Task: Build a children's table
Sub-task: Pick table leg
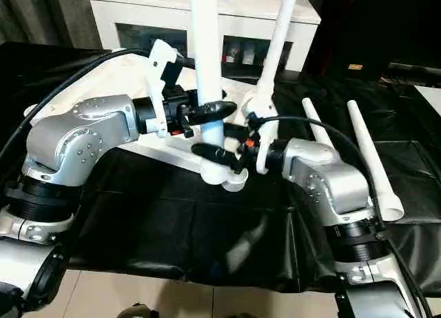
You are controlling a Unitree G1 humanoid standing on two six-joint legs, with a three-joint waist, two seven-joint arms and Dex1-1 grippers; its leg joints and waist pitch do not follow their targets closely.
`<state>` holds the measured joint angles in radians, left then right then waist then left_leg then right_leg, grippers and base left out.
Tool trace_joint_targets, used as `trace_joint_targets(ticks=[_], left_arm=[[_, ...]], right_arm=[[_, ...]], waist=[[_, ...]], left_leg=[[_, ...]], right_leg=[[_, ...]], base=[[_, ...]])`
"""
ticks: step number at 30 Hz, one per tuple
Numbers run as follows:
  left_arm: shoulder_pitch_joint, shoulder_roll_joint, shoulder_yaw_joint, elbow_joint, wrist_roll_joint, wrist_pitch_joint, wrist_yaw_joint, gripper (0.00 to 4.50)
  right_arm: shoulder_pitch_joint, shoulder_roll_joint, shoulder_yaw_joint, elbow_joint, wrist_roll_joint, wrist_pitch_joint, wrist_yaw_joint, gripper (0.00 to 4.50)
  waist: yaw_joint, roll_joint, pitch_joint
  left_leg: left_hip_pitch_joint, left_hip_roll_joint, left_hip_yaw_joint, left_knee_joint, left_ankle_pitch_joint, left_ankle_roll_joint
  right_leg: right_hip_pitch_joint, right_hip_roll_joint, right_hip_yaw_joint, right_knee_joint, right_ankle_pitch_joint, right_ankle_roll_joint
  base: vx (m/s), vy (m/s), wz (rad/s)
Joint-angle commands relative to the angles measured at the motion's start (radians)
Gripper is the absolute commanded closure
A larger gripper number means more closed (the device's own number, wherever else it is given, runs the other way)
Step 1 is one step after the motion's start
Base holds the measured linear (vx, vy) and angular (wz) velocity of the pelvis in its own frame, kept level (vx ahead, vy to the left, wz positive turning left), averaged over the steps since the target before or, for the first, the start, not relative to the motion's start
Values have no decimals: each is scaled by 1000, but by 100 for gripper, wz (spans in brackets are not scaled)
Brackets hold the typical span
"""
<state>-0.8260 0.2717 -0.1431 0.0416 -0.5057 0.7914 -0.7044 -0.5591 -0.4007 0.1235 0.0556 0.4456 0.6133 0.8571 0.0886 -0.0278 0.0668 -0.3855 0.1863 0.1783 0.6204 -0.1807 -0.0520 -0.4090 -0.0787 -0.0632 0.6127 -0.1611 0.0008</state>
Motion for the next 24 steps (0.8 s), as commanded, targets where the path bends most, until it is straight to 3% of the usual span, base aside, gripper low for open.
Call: trace_joint_targets(ticks=[1, 14, 20, 22, 24], left_arm=[[-8, 4, -30, -31, 2, 13, -23, 262], [-14, 5, -42, -23, 15, 6, -42, 262], [-19, 7, -37, -6, 50, -22, -19, 262], [-23, -1, -24, 5, 39, 2, -10, 206], [-23, 1, -11, 1, 10, 45, -17, 192]], right_arm=[[-25, -1, -1, 11, -15, -22, 8, 137], [-3, -23, 27, 8, -28, -17, 49, 252], [6, -10, 21, 13, -32, -21, 37, 265], [4, -7, 16, 17, -32, -22, 33, 265], [1, -4, 10, 24, -35, -27, 25, 265]], waist=[[-2, 8, -78], [-2, 10, -80], [-3, 12, -79], [-3, 13, -79], [-3, 14, -80]], left_leg=[[23, 38, -12, -81, -200, -40], [23, 39, -13, -80, -196, -33], [24, 39, -13, -81, -204, -35], [24, 38, -13, -81, -206, -38], [25, 38, -14, -80, -207, -39]], right_leg=[[52, -60, 43, -63, -203, -215], [54, -59, 42, -60, -181, -227], [53, -59, 43, -61, -183, -227], [53, -59, 42, -61, -185, -225], [53, -59, 42, -60, -183, -229]], base=[[0, 0, 0], [0, 0, 0], [0, 0, 0], [0, 0, 0], [0, 0, 0]])
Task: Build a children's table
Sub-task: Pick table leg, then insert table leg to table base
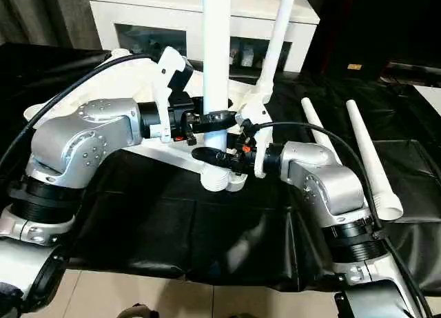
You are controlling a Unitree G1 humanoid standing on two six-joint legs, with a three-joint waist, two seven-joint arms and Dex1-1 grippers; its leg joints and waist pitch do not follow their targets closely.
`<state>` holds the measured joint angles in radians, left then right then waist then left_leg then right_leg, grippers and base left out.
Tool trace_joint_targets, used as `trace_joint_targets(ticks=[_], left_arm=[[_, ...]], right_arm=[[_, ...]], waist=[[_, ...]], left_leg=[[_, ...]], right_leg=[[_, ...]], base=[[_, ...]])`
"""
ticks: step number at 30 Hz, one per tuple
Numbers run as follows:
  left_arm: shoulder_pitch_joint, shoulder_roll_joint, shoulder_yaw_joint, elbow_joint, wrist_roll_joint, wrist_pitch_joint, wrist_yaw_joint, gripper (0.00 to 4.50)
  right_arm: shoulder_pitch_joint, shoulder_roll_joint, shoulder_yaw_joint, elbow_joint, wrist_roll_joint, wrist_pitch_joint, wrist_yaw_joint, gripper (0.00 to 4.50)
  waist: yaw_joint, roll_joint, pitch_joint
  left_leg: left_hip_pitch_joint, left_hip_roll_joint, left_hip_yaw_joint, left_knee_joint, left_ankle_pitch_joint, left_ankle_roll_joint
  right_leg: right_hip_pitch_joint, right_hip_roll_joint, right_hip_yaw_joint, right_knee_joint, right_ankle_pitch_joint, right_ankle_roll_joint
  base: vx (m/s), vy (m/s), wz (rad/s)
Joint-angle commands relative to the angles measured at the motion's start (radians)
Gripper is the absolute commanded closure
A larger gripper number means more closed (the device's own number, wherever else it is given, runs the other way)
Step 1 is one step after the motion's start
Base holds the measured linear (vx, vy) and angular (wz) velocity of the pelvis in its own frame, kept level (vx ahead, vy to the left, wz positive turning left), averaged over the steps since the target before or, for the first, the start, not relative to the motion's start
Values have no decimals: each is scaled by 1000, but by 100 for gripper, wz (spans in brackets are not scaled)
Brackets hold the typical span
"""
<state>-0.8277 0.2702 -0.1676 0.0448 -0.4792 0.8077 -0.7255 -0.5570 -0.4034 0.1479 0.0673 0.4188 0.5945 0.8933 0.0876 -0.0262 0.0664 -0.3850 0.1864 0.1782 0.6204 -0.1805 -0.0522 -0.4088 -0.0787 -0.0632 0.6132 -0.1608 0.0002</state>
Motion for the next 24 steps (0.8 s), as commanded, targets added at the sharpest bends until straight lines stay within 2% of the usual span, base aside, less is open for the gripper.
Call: trace_joint_targets(ticks=[1, 3, 4, 6, 7, 8, 9, 10, 12, 15, 18, 19, 20, 21, 22, 23, 24], left_arm=[[-19, 0, 25, -6, -29, 37, 5, 175], [-8, 0, 42, -18, -54, 41, -9, 175], [-3, -1, 55, -20, -66, 47, -10, 156], [4, 0, 69, -23, -78, 55, -15, 149], [7, 4, 72, -21, -77, 56, -16, 133], [7, 4, 72, -21, -77, 56, -16, 133], [12, 11, 69, -20, -70, 48, -25, 114], [21, 18, 68, -9, -46, 9, -25, 108], [27, 31, 67, 7, -29, -22, -38, 94], [42, 42, 76, 40, -1, -105, -47, 63], [62, 67, 46, 89, 59, -196, -62, 58], [72, 91, 17, 138, 111, -255, -64, 55], [73, 93, 14, 142, 117, -262, -64, 55], [81, 120, -25, 187, 179, -335, -69, 54], [82, 124, -31, 195, 187, -345, -72, 54], [83, 150, -85, 264, 249, -424, -96, 54], [81, 165, -122, 320, 294, -487, -115, 54]], right_arm=[[-2, 0, -19, 16, -9, -11, -16, 266], [-1, 4, -34, 21, -9, -16, -32, 266], [-1, 5, -45, 25, -8, -18, -42, 266], [0, 4, -62, 31, -6, -21, -55, 266], [2, 3, -70, 30, -3, -20, -60, 266], [2, 3, -70, 30, -3, -20, -60, 266], [4, 3, -78, 28, -2, -20, -66, 266], [9, 3, -90, 27, -3, -23, -77, 266], [15, 2, -106, 25, 6, -19, -86, 266], [33, -9, -131, 11, 21, -10, -94, 266], [46, -19, -143, 8, 15, -10, -103, 266], [53, -24, -159, 12, 12, -13, -116, 266], [53, -25, -160, 13, 12, -14, -118, 266], [59, -29, -174, 17, 5, -19, -133, 266], [60, -30, -176, 18, 4, -20, -135, 266], [68, -35, -191, 19, 1, -20, -151, 266], [76, -38, -202, 17, 2, -18, -159, 266]], waist=[[-3, 12, -79], [-3, 13, -78], [-3, 13, -79], [-2, 14, -79], [-2, 19, -79], [-2, 18, -79], [-3, 18, -80], [-4, 24, -79], [-5, 21, -79], [-6, 29, -80], [-7, 28, -80], [-8, 29, -80], [-8, 29, -80], [-9, 28, -79], [-11, 28, -80], [-11, 31, -81], [-10, 32, -80]], left_leg=[[24, 38, -13, -80, -209, -40], [24, 37, -13, -81, -215, -42], [25, 37, -13, -80, -215, -41], [24, 37, -13, -79, -210, -39], [24, 36, -13, -79, -209, -38], [25, 36, -12, -80, -210, -38], [25, 36, -13, -80, -210, -37], [25, 36, -13, -81, -216, -39], [24, 36, -14, -81, -220, -38], [26, 35, -13, -80, -222, -36], [23, 34, -14, -82, -226, -33], [25, 34, -15, -82, -229, -34], [25, 34, -16, -83, -231, -32], [25, 33, -15, -83, -236, -31], [25, 33, -14, -82, -237, -33], [26, 34, -14, -82, -230, -37], [24, 32, -16, -84, -232, -31]], right_leg=[[53, -59, 42, -61, -186, -230], [53, -58, 42, -63, -192, -233], [53, -58, 42, -62, -190, -234], [53, -58, 42, -61, -182, -235], [53, -57, 42, -61, -182, -235], [53, -56, 42, -62, -182, -234], [54, -56, 41, -62, -180, -232], [53, -55, 41, -63, -181, -231], [55, -56, 41, -63, -185, -228], [53, -55, 42, -65, -187, -219], [55, -55, 41, -68, -208, -209], [52, -54, 41, -70, -218, -204], [52, -55, 41, -72, -225, -199], [51, -54, 42, -75, -239, -188], [51, -54, 43, -72, -242, -183], [51, -55, 43, -70, -238, -185], [50, -54, 43, -79, -259, -166]], base=[[0, 0, 0], [0, 0, 0], [0, 0, 0], [0, 0, 0], [0, 0, 0], [0, 0, 0], [0, 0, 0], [0, 0, 0], [0, 0, 0], [0, 0, 0], [0, 0, 0], [0, 0, 0], [0, 0, 0], [0, 0, 0], [0, 0, 0], [0, 0, 0], [0, 0, 0]])
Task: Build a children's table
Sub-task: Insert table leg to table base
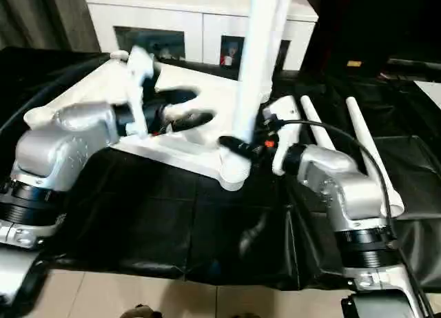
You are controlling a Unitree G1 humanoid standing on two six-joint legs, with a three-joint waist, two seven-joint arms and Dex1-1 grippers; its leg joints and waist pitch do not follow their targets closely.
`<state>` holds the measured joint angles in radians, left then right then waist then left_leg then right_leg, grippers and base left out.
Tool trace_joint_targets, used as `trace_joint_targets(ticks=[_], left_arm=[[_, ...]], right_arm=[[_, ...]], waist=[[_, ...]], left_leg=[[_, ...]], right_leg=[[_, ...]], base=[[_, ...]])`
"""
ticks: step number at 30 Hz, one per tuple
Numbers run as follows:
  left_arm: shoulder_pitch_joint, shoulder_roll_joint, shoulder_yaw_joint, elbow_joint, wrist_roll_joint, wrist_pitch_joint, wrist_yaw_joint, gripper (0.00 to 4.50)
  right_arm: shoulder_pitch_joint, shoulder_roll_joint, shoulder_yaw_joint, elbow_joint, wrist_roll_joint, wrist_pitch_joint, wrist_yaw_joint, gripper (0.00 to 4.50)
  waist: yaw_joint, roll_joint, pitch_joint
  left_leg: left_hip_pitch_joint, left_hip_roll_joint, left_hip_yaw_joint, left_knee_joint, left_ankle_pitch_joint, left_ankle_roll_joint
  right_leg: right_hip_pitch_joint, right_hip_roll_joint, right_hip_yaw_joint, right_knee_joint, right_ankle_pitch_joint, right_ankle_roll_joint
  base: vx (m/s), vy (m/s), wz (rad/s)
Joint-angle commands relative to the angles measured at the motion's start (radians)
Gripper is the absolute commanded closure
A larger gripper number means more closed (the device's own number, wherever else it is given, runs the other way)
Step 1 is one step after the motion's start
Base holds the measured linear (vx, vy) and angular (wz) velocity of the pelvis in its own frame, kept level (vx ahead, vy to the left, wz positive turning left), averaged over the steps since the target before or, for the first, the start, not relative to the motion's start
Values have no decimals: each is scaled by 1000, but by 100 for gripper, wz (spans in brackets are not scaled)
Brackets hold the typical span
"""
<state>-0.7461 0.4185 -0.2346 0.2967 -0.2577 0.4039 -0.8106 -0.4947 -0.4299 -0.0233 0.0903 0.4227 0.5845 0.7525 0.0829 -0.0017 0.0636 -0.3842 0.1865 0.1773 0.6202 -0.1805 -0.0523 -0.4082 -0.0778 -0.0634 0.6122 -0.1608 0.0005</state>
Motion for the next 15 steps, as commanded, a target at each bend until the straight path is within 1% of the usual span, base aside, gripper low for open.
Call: trace_joint_targets(ticks=[1, 2, 3, 4, 5, 6, 7, 8, 9, 10, 11, 12, 13, 14, 15], left_arm=[[-7, 28, -94, 116, 115, -142, -50, 54], [-17, 26, -116, 160, 136, -189, -80, 54], [-30, 21, -138, 214, 159, -245, -121, 54], [-34, 20, -143, 225, 163, -255, -128, 54], [-50, 16, -161, 265, 180, -289, -158, 54], [-66, 11, -176, 303, 195, -318, -183, 54], [-96, -2, -189, 371, 211, -363, -217, 38], [-120, -12, -194, 426, 219, -390, -245, 28], [-131, -17, -195, 453, 222, -404, -256, 28], [-157, -27, -201, 512, 234, -438, -271, 22], [-160, -28, -202, 520, 236, -442, -273, 18], [-186, -36, -216, 582, 271, -498, -248, 18], [-212, -47, -226, 647, 308, -550, -213, 3], [-212, -47, -226, 647, 308, -550, -213, 0], [-240, -59, -236, 709, 342, -582, -176, 0]], right_arm=[[23, -15, -38, -16, 0, -3, -21, 266], [32, -20, -40, -28, 3, 3, -20, 266], [44, -27, -43, -45, 6, 12, -18, 266], [47, -28, -44, -48, 7, 14, -18, 266], [57, -35, -46, -63, 9, 21, -17, 266], [65, -42, -49, -75, 13, 28, -17, 266], [76, -50, -58, -96, 19, 43, -24, 266], [84, -56, -64, -113, 22, 55, -29, 266], [87, -58, -66, -120, 23, 60, -31, 266], [101, -66, -73, -146, 30, 76, -36, 266], [104, -67, -74, -150, 31, 78, -36, 266], [121, -75, -77, -180, 40, 96, -39, 266], [141, -84, -81, -213, 48, 116, -43, 266], [141, -84, -81, -213, 48, 116, -43, 266], [163, -91, -88, -247, 57, 136, -48, 266]], waist=[[-9, 14, -79], [-8, 13, -80], [-6, 23, -82], [-7, 19, -82], [-10, 23, -83], [-8, 22, -84], [-8, 27, -86], [-9, 27, -84], [-8, 26, -85], [-12, 31, -82], [-10, 29, -82], [-14, 40, -82], [-17, 34, -84], [-20, 32, -84], [-22, 38, -84]], left_leg=[[26, 31, -14, -83, -236, -37], [27, 32, -14, -82, -235, -40], [28, 32, -15, -82, -228, -40], [26, 31, -14, -83, -227, -37], [26, 32, -15, -83, -225, -37], [27, 33, -14, -82, -221, -35], [26, 35, -14, -81, -218, -36], [28, 30, -10, -79, -222, -27], [25, 30, -11, -79, -222, -25], [22, 30, -11, -79, -223, -19], [25, 30, -11, -77, -227, -15], [21, 28, -13, -76, -223, -10], [24, 28, -12, -74, -226, -3], [22, 28, -12, -75, -223, -2], [20, 28, -14, -75, -217, 0]], right_leg=[[47, -54, 44, -79, -252, -162], [48, -54, 44, -75, -241, -163], [49, -56, 44, -73, -223, -170], [49, -56, 44, -77, -215, -174], [51, -55, 43, -75, -184, -188], [53, -55, 44, -71, -155, -205], [55, -57, 44, -63, -137, -215], [53, -55, 44, -72, -144, -219], [59, -58, 45, -69, -147, -227], [60, -60, 45, -72, -160, -229], [59, -60, 45, -74, -172, -229], [62, -60, 45, -74, -185, -230], [63, -58, 44, -79, -195, -221], [66, -58, 45, -76, -191, -222], [67, -61, 44, -74, -191, -225]], base=[[0, 0, 0], [0, 0, 0], [0, 0, 0], [0, 0, 0], [0, 0, 0], [0, 0, 0], [0, 0, 0], [0, 0, 0], [0, 0, 0], [0, 0, 0], [0, 0, 0], [0, 0, 0], [0, 0, 0], [0, 0, 0], [0, 0, 0]])
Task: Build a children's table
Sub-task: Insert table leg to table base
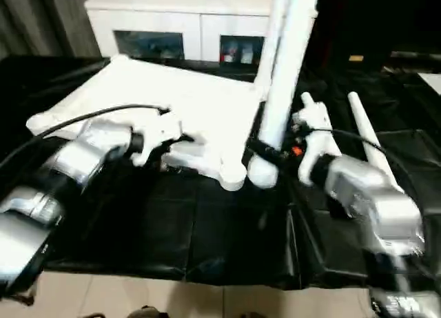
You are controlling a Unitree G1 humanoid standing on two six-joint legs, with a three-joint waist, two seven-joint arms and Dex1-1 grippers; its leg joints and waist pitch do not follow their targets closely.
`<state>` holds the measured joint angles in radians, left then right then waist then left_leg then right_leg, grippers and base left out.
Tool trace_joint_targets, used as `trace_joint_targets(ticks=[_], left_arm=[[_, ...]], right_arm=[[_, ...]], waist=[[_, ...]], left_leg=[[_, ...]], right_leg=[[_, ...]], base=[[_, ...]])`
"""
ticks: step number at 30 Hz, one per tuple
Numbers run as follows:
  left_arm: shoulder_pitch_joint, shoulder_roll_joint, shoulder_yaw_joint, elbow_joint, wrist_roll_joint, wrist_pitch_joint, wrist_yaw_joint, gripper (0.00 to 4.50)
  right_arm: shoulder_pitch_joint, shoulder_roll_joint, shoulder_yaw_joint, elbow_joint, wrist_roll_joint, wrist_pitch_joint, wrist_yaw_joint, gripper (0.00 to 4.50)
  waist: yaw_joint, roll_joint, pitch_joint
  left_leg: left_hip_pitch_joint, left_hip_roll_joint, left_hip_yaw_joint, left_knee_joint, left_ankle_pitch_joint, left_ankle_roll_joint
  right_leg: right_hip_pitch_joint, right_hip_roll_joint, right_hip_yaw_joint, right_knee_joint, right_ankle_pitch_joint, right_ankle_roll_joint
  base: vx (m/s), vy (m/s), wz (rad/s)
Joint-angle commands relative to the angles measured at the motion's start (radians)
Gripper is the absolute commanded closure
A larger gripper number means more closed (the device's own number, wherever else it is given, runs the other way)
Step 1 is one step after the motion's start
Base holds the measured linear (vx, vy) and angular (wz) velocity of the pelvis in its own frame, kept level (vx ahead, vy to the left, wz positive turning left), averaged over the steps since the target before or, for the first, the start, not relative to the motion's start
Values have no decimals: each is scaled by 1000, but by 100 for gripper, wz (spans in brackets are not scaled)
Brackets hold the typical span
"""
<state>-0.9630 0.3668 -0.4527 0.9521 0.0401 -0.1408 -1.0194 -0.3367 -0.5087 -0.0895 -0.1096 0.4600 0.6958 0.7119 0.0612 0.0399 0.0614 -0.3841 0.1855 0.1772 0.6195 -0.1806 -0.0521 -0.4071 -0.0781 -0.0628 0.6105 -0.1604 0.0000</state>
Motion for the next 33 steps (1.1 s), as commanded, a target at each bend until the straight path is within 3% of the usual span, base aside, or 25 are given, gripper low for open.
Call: trace_joint_targets(ticks=[1, 2, 3, 8, 9, 11, 13, 16, 18, 19, 25, 26, 33], left_arm=[[-40, -16, -24, 91, 60, -52, 49, 0], [-51, -22, -27, 116, 71, -62, 59, 0], [-51, -22, -27, 116, 71, -62, 59, 0], [-92, -55, -66, 260, 144, -75, 82, 0], [-93, -56, -66, 264, 145, -76, 83, 27], [-102, -71, -43, 300, 150, -81, 112, 34], [-105, -78, -39, 336, 175, -91, 140, 54], [-98, -77, -55, 357, 201, -91, 143, 78], [-96, -71, -78, 360, 228, -102, 162, 87], [-93, -70, -87, 366, 244, -108, 171, 113], [-92, -76, -79, 380, 252, -114, 153, 155], [-92, -80, -79, 382, 260, -122, 135, 164], [-98, -102, -98, 386, 287, -119, -61, 226]], right_arm=[[15, -15, -27, -65, 26, 39, -11, 266], [24, -17, -32, -80, 31, 49, -15, 266], [24, -17, -32, -80, 31, 49, -15, 266], [61, -30, -55, -153, 57, 102, -40, 266], [62, -30, -55, -154, 58, 103, -41, 266], [69, -29, -60, -173, 65, 116, -50, 266], [74, -24, -65, -192, 74, 133, -62, 266], [74, -21, -60, -197, 77, 140, -68, 266], [72, -21, -56, -196, 76, 139, -67, 266], [70, -22, -53, -195, 78, 140, -67, 266], [59, -21, -49, -191, 83, 146, -68, 266], [56, -23, -46, -189, 83, 147, -66, 266], [43, -30, -30, -171, 72, 134, -53, 266]], waist=[[-9, -6, -80], [-9, 1, -82], [-11, -1, -82], [-32, 11, -81], [-35, 8, -81], [-38, 18, -82], [-37, 10, -83], [-35, 14, -82], [-35, 13, -83], [-33, 11, -83], [-31, 11, -82], [-31, 4, -82], [-29, 12, -81]], left_leg=[[18, 26, -12, -72, -222, 11], [19, 27, -14, -72, -221, 10], [19, 28, -13, -73, -223, 12], [17, 25, -17, -72, -250, 17], [16, 23, -16, -71, -248, 23], [18, 23, -16, -69, -247, 27], [17, 23, -16, -69, -238, 35], [19, 26, -17, -70, -236, 38], [19, 28, -18, -71, -240, 38], [19, 29, -18, -72, -238, 39], [19, 29, -18, -72, -233, 41], [17, 28, -17, -72, -231, 42], [19, 32, -18, -76, -223, 41]], right_leg=[[64, -56, 41, -82, -227, -213], [65, -57, 41, -80, -235, -212], [65, -58, 41, -83, -243, -211], [66, -56, 37, -91, -285, -210], [65, -56, 36, -93, -295, -208], [62, -54, 35, -95, -303, -212], [64, -53, 35, -96, -299, -211], [60, -55, 35, -95, -301, -214], [60, -55, 35, -94, -297, -215], [60, -57, 36, -94, -293, -216], [60, -59, 37, -93, -281, -224], [61, -60, 37, -93, -285, -223], [60, -63, 39, -93, -263, -233]], base=[[0, 0, 0], [0, 0, 0], [0, 0, 0], [0, 0, 0], [0, 0, 0], [0, 0, 0], [0, 0, 0], [0, 0, 0], [0, 0, 0], [0, 0, 0], [0, 0, 0], [0, 0, 0], [0, 0, 0]])
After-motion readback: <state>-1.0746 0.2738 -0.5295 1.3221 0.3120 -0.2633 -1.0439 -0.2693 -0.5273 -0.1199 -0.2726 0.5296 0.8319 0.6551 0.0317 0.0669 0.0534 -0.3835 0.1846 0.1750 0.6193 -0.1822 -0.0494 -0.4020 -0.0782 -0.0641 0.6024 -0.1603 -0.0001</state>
